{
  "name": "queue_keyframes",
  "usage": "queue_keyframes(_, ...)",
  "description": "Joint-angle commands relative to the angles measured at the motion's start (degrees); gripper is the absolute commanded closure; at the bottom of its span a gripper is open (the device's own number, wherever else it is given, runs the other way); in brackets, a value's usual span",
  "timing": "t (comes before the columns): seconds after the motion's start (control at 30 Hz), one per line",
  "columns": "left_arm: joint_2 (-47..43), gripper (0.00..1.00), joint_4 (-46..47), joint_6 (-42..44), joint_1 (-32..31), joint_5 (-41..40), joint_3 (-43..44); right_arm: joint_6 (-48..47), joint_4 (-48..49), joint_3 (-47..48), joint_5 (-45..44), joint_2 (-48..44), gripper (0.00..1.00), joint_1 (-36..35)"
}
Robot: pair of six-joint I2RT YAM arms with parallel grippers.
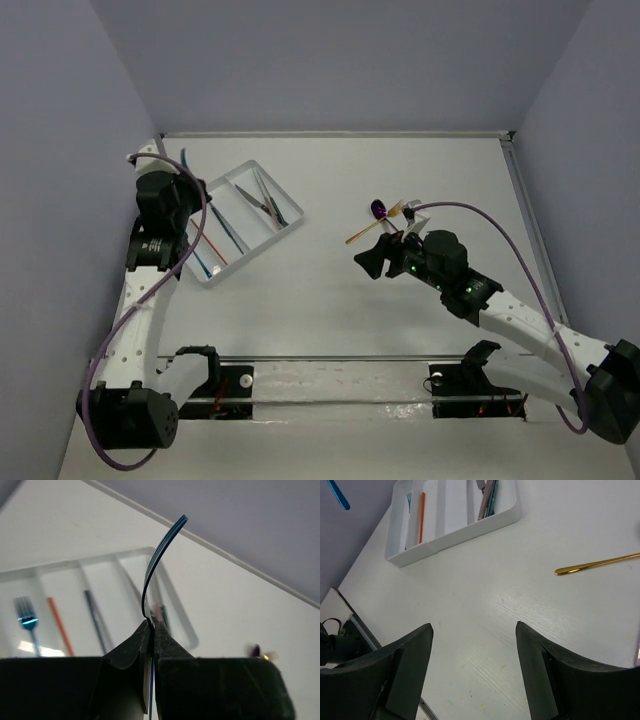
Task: Sort the eating utensils into containers
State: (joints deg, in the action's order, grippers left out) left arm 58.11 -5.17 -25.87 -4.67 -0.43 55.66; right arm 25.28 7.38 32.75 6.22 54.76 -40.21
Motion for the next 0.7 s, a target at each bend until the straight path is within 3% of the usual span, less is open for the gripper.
queue_keyframes(0.0,1.6,1.00,-10.7,7.9,9.2,-3.1,-1.2,0.2,0.5,0.1,-0.8,-2.1,0.27,-0.4)
queue_keyframes(0.2,7.6,1.00,-3.1,7.1,16.3,-6.5,-8.2,-0.1,-1.7,0.7,-0.9,-2.8,0.27,-0.4)
queue_keyframes(0.27,8.9,1.00,-1.2,6.5,19.6,-3.7,-9.0,-0.1,-2.0,0.6,-1.2,-3.6,0.27,-0.4)
queue_keyframes(0.67,18.7,1.00,2.5,7.1,21.5,-2.8,-5.6,-1.0,-2.6,1.1,-0.8,-2.4,0.27,-0.4)
